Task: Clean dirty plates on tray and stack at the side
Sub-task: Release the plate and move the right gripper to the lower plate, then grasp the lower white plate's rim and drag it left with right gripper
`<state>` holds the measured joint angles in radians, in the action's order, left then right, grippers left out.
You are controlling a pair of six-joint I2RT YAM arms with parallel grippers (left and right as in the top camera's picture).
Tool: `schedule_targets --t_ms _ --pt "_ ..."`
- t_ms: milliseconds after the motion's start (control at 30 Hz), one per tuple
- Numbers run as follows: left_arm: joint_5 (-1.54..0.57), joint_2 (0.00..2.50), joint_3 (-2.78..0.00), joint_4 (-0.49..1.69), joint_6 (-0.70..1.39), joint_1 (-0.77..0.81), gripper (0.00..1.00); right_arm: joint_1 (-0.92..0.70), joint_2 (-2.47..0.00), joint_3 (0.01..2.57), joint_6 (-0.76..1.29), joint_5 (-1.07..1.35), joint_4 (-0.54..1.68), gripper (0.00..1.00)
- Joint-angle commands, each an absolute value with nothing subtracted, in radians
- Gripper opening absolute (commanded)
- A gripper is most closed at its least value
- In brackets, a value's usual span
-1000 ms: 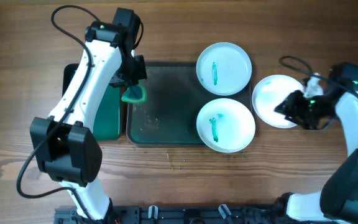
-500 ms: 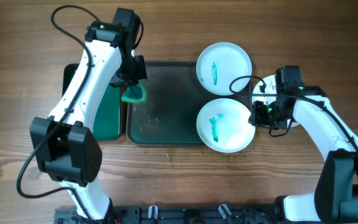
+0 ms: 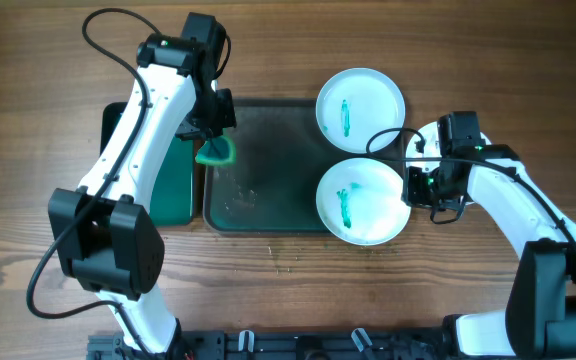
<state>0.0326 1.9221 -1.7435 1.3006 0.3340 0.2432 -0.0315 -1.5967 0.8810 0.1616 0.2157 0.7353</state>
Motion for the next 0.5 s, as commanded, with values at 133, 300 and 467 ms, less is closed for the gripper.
schedule_targets --t_ms 133,300,467 --pt "0.035 1.906 -1.758 1.298 0.321 0.245 0.04 -0.036 -1.580 0.875 0.157 0.202 0.725 0.17" --pt "0.035 1.906 -1.758 1.298 0.321 0.245 0.04 -0.036 -1.580 0.875 0.157 0.203 0.730 0.13" --pt "0.035 1.906 -1.758 1.297 0.321 0.245 0.04 -0.036 -1.580 0.875 0.159 0.203 0.735 0.13"
